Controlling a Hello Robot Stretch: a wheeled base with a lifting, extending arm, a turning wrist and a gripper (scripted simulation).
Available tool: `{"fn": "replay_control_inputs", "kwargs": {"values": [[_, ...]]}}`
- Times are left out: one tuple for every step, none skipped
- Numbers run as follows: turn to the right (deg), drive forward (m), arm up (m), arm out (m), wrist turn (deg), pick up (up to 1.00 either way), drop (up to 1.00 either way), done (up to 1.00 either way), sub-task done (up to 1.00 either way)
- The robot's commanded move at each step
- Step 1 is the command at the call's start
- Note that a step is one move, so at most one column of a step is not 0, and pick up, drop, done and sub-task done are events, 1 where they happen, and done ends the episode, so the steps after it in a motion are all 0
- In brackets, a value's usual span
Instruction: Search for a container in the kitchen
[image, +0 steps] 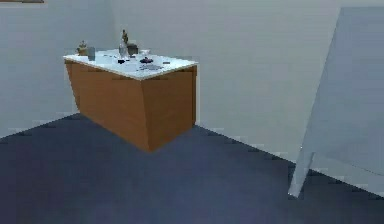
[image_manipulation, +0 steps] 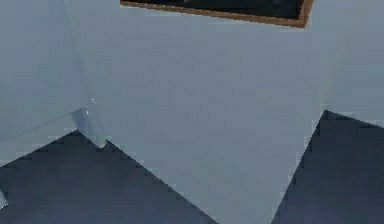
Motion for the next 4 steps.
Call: {"fn": "replay_control_inputs", "kwargs": {"values": [[-3.0,0.0,0.0,0.0,0.0,0.0,0.0,0.0,0.0],[0.0,1.0,0.0,0.0,0.0,0.0,0.0,0.0,0.0],[0.0,0.45,0.0,0.0,0.0,0.0,0.0,0.0,0.0],[-15.0,0.0,0.0,0.0,0.0,0.0,0.0,0.0,0.0]]}}
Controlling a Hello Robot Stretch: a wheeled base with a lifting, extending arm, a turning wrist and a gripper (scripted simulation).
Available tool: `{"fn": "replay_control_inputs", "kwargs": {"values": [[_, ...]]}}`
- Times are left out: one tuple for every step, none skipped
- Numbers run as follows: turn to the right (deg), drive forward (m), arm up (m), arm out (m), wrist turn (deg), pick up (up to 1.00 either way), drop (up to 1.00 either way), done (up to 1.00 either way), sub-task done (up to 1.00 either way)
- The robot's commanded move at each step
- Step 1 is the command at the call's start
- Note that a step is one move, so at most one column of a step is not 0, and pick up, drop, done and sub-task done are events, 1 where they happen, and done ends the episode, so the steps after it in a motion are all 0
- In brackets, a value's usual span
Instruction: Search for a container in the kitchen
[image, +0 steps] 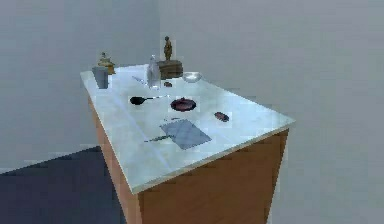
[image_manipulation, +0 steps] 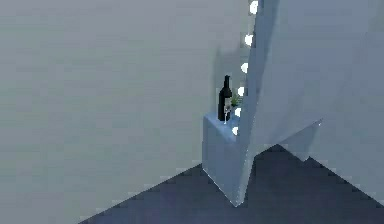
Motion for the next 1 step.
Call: {"fn": "replay_control_inputs", "kwargs": {"values": [[0.0,0.0,0.0,0.0,0.0,0.0,0.0,1.0,0.0]]}}
